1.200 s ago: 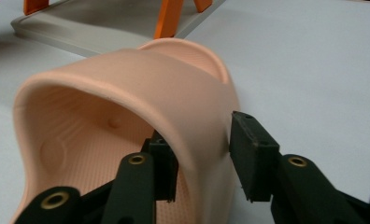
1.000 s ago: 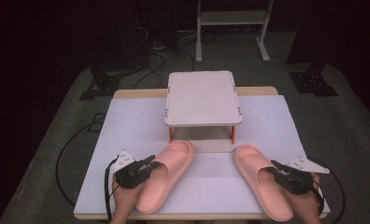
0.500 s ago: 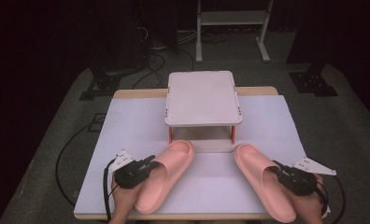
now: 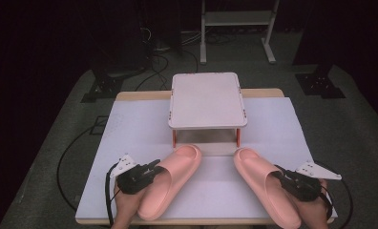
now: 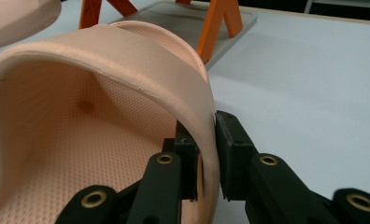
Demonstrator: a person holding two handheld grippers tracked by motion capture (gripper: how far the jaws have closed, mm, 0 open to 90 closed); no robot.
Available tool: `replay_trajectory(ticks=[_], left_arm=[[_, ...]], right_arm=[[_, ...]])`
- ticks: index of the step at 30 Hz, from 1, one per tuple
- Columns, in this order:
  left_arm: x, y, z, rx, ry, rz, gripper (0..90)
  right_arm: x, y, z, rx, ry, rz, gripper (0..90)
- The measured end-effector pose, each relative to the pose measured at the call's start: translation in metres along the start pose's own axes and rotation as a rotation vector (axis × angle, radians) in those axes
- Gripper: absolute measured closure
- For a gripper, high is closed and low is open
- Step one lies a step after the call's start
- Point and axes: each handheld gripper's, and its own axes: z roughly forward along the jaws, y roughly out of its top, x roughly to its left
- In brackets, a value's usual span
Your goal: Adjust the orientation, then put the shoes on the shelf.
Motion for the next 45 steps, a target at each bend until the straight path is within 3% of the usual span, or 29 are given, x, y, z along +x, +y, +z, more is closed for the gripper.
replay_trajectory(ticks=[24, 36, 45], left_arm=[[-0.005, 0.011, -0.007, -0.016, -0.044, 0.003, 72.0], [-0.008, 0.029, -0.009, -0.025, -0.090, 0.005, 72.1], [-0.015, 0.052, -0.014, -0.036, -0.116, 0.042, 72.0]], right_arm=[[0.014, 0.014, -0.008, -0.034, 0.075, 0.017, 79.1], [0.020, 0.035, -0.010, -0.060, 0.085, -0.004, 79.3], [0.025, 0.049, -0.018, -0.082, 0.088, -0.018, 79.3]])
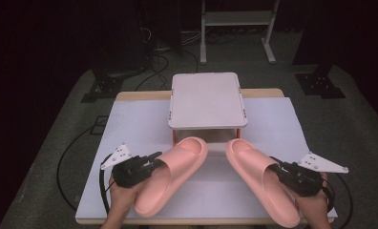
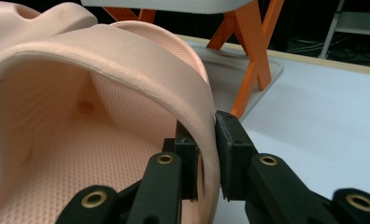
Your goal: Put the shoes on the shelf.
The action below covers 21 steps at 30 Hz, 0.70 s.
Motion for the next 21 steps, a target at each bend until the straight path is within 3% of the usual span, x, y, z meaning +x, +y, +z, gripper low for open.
replay_trajectory(ticks=[21], left_arm=[[0.000, 0.046, 0.007, -0.046, -0.036, 0.029, 72.1]], right_arm=[[0.002, 0.044, -0.011, -0.069, -0.036, -0.014, 79.4]])
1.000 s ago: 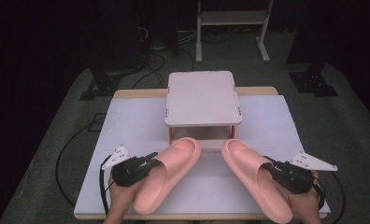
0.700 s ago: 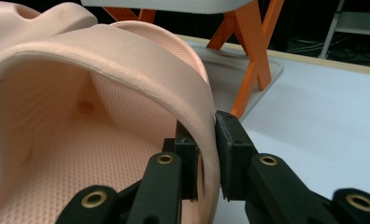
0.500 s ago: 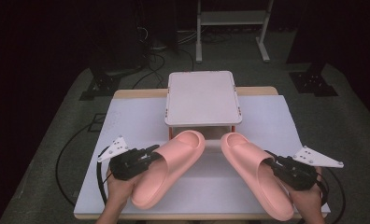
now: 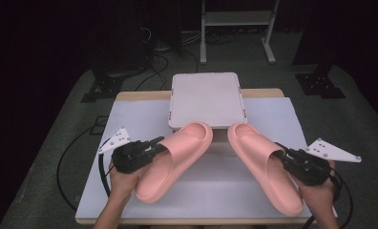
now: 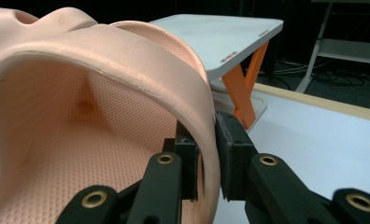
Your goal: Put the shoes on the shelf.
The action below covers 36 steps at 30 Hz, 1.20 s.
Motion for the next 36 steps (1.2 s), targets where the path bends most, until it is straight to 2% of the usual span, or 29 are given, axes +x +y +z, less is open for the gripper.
replay_trajectory(ticks=[7, 15, 25, 30, 36], left_arm=[[0.006, 0.013, 0.003, -0.007, 0.010, 0.002, 72.1], [0.015, 0.021, 0.006, -0.010, 0.023, -0.020, 72.3], [0.019, 0.036, 0.004, -0.020, 0.026, -0.005, 72.5], [0.024, 0.043, 0.005, -0.027, 0.029, -0.022, 72.5], [0.033, 0.049, 0.010, -0.012, 0.058, -0.021, 72.6]], right_arm=[[-0.003, 0.013, 0.007, -0.006, -0.012, -0.005, 79.4], [-0.007, 0.028, 0.014, -0.012, -0.020, -0.007, 79.4], [-0.003, 0.048, 0.019, -0.023, -0.025, -0.022, 79.3], [-0.001, 0.058, 0.027, -0.015, -0.024, -0.041, 79.2], [-0.002, 0.069, 0.039, -0.007, -0.024, -0.054, 79.2]])
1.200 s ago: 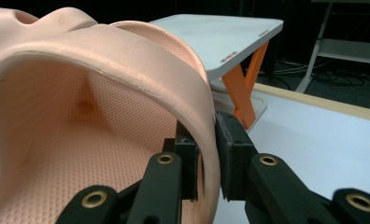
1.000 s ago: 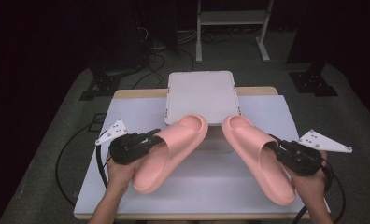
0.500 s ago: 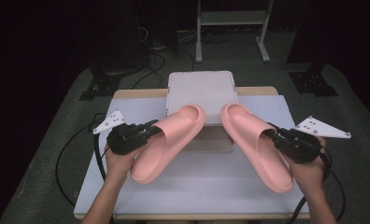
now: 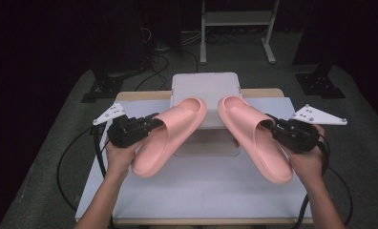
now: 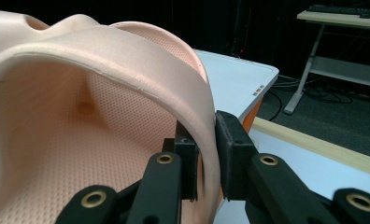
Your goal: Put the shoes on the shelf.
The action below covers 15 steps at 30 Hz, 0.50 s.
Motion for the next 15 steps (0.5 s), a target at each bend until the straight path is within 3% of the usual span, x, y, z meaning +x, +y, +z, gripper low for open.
replay_trajectory(ticks=[15], left_arm=[[0.016, 0.020, 0.025, 0.027, 0.037, 0.003, 72.6]], right_arm=[[-0.011, 0.015, 0.031, 0.007, 0.002, 0.008, 78.9]])
